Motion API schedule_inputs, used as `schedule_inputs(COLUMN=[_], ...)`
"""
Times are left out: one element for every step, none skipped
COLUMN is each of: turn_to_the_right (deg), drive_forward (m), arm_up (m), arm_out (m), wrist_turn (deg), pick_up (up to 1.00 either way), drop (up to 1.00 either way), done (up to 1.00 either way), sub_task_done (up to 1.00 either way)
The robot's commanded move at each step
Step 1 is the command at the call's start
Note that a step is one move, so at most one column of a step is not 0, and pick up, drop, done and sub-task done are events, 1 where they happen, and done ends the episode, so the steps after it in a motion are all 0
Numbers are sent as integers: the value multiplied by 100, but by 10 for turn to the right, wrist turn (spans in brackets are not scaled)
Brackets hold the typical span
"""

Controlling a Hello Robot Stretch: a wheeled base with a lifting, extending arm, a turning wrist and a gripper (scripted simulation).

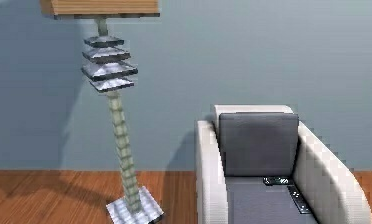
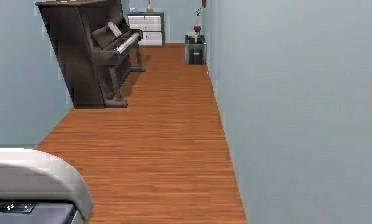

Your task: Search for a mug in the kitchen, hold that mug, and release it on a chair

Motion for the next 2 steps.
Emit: schedule_inputs(turn_to_the_right=[-450,-420], drive_forward=[0,0], arm_up=[0,0], arm_out=[0,0], wrist_turn=[0,0], pick_up=[0,0], drop=[0,0], done=[0,0], sub_task_done=[0,0])
